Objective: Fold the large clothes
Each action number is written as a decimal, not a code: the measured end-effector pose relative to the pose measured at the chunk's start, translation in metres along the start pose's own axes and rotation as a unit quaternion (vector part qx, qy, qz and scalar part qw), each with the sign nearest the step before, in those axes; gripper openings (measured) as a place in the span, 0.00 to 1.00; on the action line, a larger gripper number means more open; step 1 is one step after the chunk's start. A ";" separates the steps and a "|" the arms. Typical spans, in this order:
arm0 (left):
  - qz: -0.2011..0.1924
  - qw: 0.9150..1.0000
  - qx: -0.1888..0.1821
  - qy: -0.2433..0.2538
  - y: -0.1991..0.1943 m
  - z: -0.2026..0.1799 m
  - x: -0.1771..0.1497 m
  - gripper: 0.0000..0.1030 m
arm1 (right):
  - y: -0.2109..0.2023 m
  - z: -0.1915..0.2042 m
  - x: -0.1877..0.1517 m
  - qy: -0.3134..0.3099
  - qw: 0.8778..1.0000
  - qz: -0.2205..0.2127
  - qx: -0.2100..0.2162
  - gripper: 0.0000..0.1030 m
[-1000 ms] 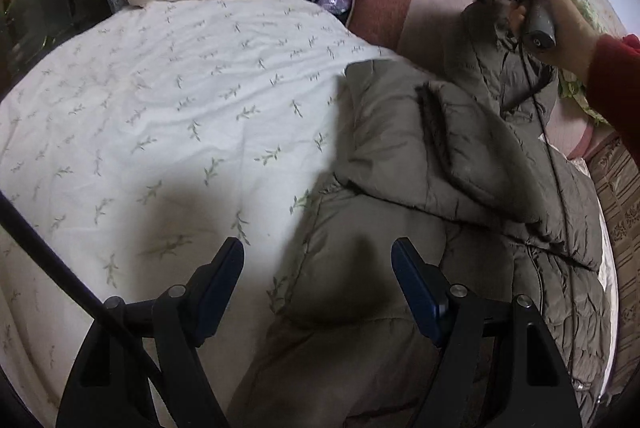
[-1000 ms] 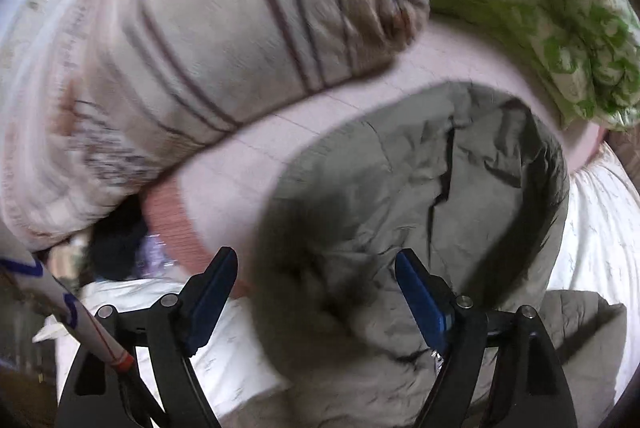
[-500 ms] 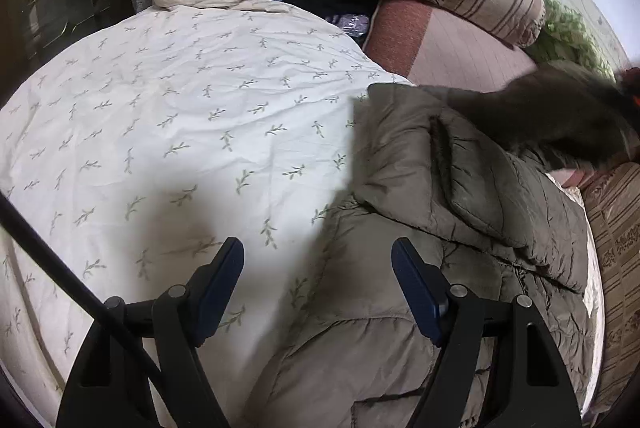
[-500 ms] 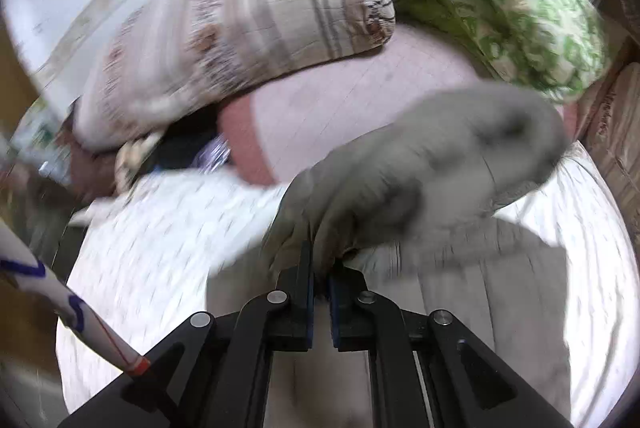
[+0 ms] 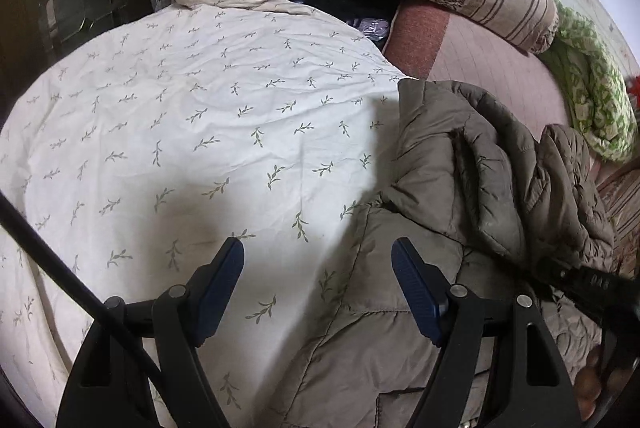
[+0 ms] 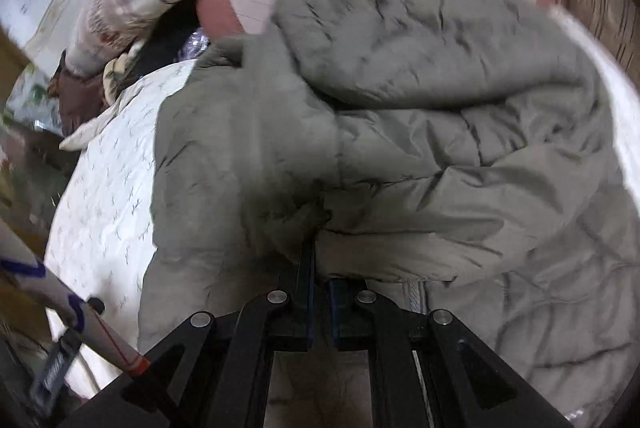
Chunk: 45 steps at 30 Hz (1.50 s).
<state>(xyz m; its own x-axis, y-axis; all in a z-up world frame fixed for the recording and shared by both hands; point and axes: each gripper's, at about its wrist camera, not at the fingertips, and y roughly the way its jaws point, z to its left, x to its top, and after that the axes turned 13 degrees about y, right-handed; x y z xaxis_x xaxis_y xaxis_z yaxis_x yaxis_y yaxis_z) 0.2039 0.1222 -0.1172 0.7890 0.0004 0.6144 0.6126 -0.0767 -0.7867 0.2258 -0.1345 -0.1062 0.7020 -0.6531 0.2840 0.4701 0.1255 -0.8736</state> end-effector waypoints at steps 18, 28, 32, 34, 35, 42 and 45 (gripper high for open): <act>0.011 1.000 -0.017 0.008 0.009 -0.008 0.002 0.73 | -0.126 -0.026 0.060 -0.037 0.986 -0.158 -0.037 0.53; 0.014 1.000 -0.010 0.019 0.015 -0.011 0.004 0.73 | 0.036 -0.021 0.059 -0.007 0.998 0.023 -0.052 0.53; 0.018 0.999 -0.008 0.028 0.018 -0.015 0.004 0.73 | 0.029 0.005 0.034 -0.100 0.987 -0.044 -0.114 0.53; 0.019 0.999 -0.011 0.025 0.018 -0.014 0.004 0.73 | 0.001 0.004 0.031 -0.087 0.990 -0.065 -0.087 0.53; 0.018 0.999 -0.012 0.024 0.017 -0.014 0.004 0.73 | -0.016 0.000 0.026 -0.078 0.992 -0.072 -0.074 0.53; 0.015 0.998 -0.008 0.054 0.011 -0.031 -0.007 0.73 | -0.128 -0.046 -0.060 -0.102 0.982 -0.140 -0.073 0.59; 0.002 0.998 0.004 0.066 0.001 -0.040 -0.017 0.73 | -0.166 -0.081 -0.086 -0.098 0.971 -0.192 -0.102 0.71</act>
<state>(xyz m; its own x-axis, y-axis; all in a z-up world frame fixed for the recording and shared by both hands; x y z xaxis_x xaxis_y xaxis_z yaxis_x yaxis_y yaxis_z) 0.1891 0.0820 -0.1266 0.7785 -0.1321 0.6136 0.6105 -0.0678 -0.7891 0.0440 -0.1599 -0.0175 0.5941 -0.4651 0.6563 0.6157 -0.2621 -0.7431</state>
